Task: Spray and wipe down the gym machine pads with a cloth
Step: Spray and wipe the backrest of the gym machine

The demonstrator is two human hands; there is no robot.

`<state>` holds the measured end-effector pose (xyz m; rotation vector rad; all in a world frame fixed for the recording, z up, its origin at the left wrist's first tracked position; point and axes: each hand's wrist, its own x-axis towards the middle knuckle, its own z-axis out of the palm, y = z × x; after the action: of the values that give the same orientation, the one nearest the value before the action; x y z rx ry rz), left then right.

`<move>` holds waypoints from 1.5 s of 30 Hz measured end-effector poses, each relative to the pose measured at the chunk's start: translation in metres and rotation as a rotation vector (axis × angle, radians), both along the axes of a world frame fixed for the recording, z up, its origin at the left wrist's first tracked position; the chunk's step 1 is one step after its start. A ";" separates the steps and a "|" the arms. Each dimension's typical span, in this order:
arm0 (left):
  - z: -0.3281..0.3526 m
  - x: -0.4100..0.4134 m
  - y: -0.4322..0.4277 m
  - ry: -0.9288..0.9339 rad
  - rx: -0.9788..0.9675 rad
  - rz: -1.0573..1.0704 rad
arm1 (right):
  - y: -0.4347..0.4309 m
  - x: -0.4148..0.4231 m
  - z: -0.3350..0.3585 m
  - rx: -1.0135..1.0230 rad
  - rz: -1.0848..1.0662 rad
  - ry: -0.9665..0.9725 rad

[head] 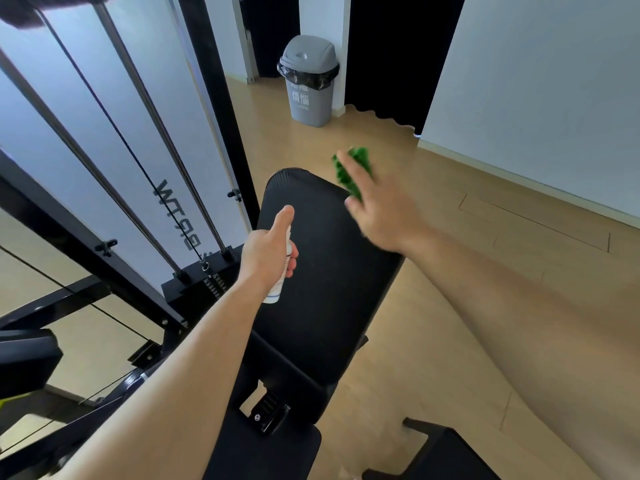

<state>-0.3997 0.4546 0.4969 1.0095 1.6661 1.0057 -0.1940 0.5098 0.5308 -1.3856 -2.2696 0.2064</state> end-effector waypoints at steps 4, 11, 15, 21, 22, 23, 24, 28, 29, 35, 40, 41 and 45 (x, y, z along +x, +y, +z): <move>-0.005 0.006 -0.005 -0.007 -0.029 -0.026 | -0.021 0.005 -0.040 0.145 0.025 -0.307; -0.007 0.015 -0.013 -0.013 -0.033 -0.072 | -0.061 0.050 -0.090 0.360 -0.079 -0.401; -0.004 0.002 -0.011 -0.027 -0.007 -0.050 | -0.022 -0.001 -0.063 0.305 -0.240 -0.402; -0.003 -0.036 0.007 -0.070 0.028 0.043 | 0.059 -0.114 -0.033 0.197 -0.167 -0.690; -0.003 -0.040 0.011 -0.074 0.036 0.045 | 0.069 -0.130 -0.031 0.182 -0.160 -0.726; -0.004 -0.044 0.014 -0.076 0.044 0.044 | 0.078 -0.143 -0.031 0.173 -0.148 -0.758; -0.005 -0.047 0.018 -0.079 0.051 0.044 | 0.086 -0.155 -0.028 0.166 -0.120 -0.788; -0.011 -0.053 0.024 -0.122 0.066 0.075 | 0.097 -0.169 -0.025 0.138 -0.045 -0.769; -0.011 -0.050 0.024 -0.133 0.057 0.085 | 0.092 -0.160 -0.029 0.156 -0.078 -0.694; -0.009 -0.012 0.005 -0.118 0.024 0.072 | 0.021 -0.062 -0.064 0.334 -0.288 -0.450; -0.017 0.038 -0.025 -0.084 0.006 0.044 | -0.040 -0.007 -0.073 0.253 -0.473 -0.248; -0.018 0.049 -0.032 -0.083 0.006 0.047 | -0.049 0.002 -0.075 0.229 -0.484 -0.196; -0.027 0.094 -0.060 -0.082 0.024 0.087 | -0.073 0.036 -0.087 0.027 -0.553 0.166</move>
<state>-0.3061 0.3950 0.4695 0.9062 1.6454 1.1123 -0.1579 0.4369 0.4439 -1.8399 -1.6736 0.1011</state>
